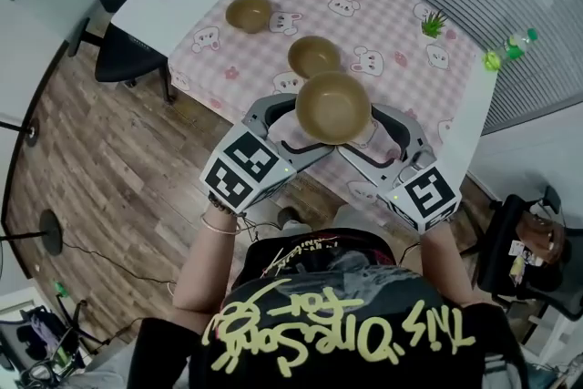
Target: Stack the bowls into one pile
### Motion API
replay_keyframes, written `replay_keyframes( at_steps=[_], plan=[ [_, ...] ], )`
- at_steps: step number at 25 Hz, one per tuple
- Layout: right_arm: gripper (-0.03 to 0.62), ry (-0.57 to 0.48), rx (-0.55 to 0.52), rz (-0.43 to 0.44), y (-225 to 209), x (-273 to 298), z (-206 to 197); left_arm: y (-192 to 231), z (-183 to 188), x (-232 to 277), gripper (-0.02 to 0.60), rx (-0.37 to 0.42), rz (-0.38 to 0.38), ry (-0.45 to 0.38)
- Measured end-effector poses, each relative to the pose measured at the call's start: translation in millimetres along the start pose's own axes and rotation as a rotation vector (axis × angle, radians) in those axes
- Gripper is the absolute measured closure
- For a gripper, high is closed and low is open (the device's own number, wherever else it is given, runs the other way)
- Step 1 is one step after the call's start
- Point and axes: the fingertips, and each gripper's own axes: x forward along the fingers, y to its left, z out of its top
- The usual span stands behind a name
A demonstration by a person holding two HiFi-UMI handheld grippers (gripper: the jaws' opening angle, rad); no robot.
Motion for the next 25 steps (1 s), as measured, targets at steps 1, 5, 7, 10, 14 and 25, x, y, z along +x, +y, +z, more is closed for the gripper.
replay_keyframes(
  at_steps=[1, 5, 7, 10, 14, 25],
  plan=[
    [0.278, -0.004, 0.0, -0.003, 6, 2, 3, 0, -2, -6, 0.212, 0.006, 0.001, 0.0],
    [0.278, -0.014, 0.0, -0.02, 25, 8, 12, -1, -9, -28, 0.212, 0.023, -0.003, 0.001],
    [0.278, -0.009, 0.002, -0.027, 31, 9, 13, -2, -12, -33, 0.212, 0.025, -0.004, 0.003],
    [0.279, 0.0, 0.009, -0.025, 37, 8, 14, -5, -13, -37, 0.212, 0.019, -0.004, -0.007],
    [0.279, -0.005, 0.006, -0.018, 36, 8, 15, -5, -13, -36, 0.213, 0.011, -0.001, -0.014],
    [0.279, 0.008, 0.038, 0.008, 6, 25, 10, 23, -3, -16, 0.213, 0.004, 0.019, -0.019]
  ],
)
